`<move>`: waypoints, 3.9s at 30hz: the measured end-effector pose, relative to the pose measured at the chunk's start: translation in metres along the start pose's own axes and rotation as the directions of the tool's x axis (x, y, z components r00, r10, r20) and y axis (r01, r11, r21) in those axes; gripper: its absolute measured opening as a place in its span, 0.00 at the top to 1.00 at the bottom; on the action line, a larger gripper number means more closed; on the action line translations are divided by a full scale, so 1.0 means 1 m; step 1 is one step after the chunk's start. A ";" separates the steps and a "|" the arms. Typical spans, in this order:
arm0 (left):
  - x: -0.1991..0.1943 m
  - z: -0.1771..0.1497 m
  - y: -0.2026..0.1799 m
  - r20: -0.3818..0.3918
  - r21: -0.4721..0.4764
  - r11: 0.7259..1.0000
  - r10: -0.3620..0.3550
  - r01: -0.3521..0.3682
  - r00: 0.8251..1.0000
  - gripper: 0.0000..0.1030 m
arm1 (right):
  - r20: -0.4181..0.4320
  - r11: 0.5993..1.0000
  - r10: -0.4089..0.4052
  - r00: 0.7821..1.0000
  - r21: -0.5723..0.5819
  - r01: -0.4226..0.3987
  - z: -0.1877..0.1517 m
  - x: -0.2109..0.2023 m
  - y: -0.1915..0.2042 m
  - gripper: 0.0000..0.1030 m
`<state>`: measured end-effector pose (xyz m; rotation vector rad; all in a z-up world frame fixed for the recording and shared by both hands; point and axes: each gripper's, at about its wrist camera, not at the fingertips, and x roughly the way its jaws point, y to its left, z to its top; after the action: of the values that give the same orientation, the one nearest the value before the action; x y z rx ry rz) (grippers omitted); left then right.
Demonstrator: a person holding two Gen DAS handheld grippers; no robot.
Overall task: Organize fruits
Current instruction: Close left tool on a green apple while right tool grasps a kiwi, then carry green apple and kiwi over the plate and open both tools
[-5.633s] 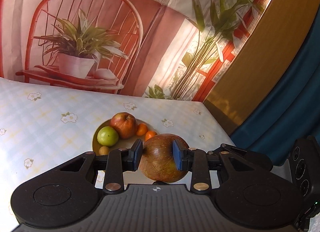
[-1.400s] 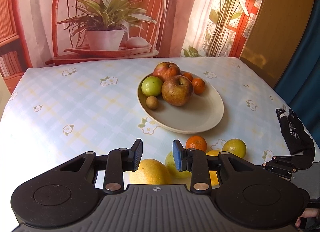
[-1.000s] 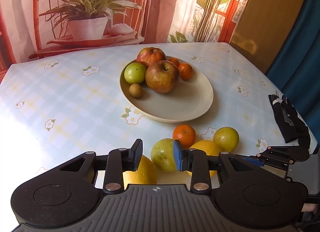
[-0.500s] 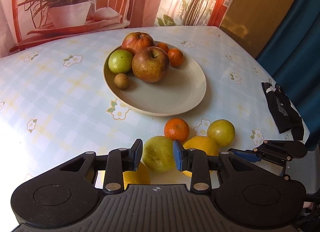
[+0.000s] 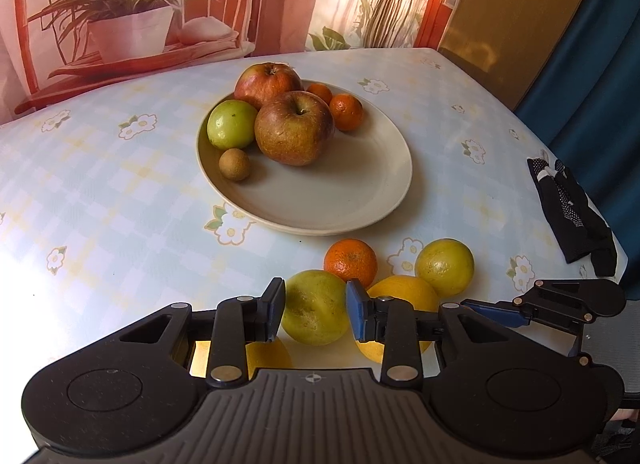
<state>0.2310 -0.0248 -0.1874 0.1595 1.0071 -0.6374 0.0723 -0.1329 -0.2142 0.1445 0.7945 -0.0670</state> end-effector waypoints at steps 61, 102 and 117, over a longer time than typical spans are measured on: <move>0.005 0.003 0.028 0.019 -0.206 0.977 0.053 -0.048 0.998 0.55 | 0.001 1.000 -0.003 1.000 -0.007 0.003 -0.001 0.001 0.000 0.75; 0.037 0.065 0.024 0.065 -0.152 0.982 0.124 -0.113 0.990 0.55 | 0.056 0.980 -0.035 0.998 -0.195 0.045 0.139 0.068 -0.062 0.75; 0.056 0.068 0.018 0.045 -0.060 0.986 0.158 -0.155 0.986 0.55 | -0.026 0.980 -0.063 0.998 -0.189 0.057 0.140 0.118 -0.081 0.75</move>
<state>0.3120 -0.0614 -0.1996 0.1706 0.9536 -0.4675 0.2448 -0.2355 -0.2101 -0.0579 0.8332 -0.0468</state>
